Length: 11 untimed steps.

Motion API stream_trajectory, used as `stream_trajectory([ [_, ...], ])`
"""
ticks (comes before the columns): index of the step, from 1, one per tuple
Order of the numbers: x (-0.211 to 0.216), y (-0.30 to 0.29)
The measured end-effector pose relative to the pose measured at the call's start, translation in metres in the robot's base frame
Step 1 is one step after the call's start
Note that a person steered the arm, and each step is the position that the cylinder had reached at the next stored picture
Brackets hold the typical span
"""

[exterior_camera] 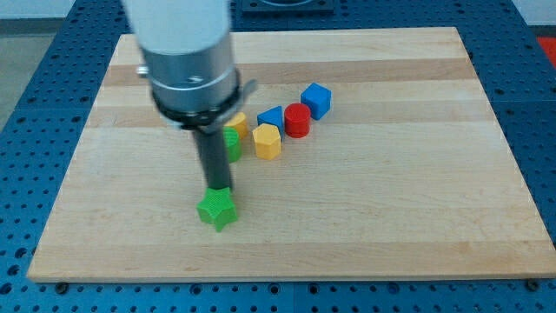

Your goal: Slide the green circle diagonally to the red star

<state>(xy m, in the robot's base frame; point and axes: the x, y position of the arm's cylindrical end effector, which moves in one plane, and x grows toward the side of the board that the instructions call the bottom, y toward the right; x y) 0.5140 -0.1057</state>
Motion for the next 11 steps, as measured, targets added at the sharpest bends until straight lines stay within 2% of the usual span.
stream_trajectory([
  [1,-0.016,-0.027],
  [3,-0.103,-0.031],
  [4,-0.115,0.001],
  [5,-0.075,0.051],
  [6,-0.029,0.054],
  [7,-0.045,0.047],
  [9,-0.104,0.007],
  [10,-0.086,-0.022],
  [11,-0.03,-0.023],
])
